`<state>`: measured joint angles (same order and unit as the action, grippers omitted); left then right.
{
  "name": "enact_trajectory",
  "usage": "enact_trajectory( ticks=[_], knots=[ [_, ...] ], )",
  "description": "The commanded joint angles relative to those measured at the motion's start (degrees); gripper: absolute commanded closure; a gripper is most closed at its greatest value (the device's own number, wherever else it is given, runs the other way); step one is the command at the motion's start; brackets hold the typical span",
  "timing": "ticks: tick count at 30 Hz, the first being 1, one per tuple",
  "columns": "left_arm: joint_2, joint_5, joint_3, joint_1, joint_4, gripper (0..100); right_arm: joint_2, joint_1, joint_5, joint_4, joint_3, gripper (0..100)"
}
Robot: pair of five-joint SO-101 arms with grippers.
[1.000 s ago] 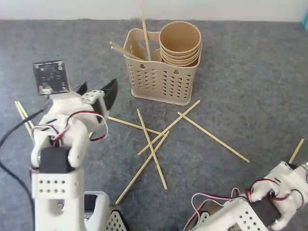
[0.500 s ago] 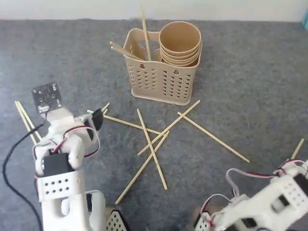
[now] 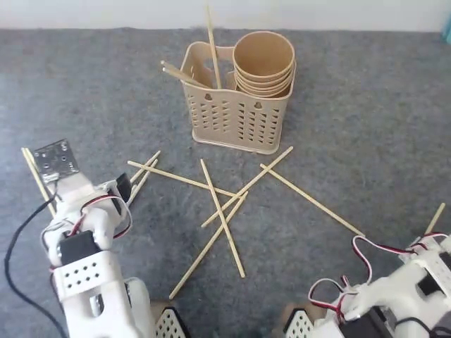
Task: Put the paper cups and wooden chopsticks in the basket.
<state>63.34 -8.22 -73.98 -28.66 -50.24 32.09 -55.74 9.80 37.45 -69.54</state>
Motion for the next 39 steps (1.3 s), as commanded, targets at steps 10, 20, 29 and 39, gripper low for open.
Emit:
enact_trajectory(
  ticks=[10, 20, 29, 39],
  knots=[
    [0.88, 0.62, 0.22, -3.96, 3.08, 73, -0.22, 6.11, -2.29, -0.92, 4.92, 89.9],
    [0.88, 0.62, 0.22, -3.96, 2.90, 73, -6.55, 5.93, -2.73, -0.57, 8.00, 89.9],
    [0.88, 0.62, 0.13, -3.96, 2.99, 73, -30.81, 5.76, -1.85, -1.10, 20.40, 90.5],
    [0.88, 0.62, -0.75, -3.78, 2.99, 73, -34.33, 2.24, -1.58, 2.24, 25.67, 99.0]
  ],
)
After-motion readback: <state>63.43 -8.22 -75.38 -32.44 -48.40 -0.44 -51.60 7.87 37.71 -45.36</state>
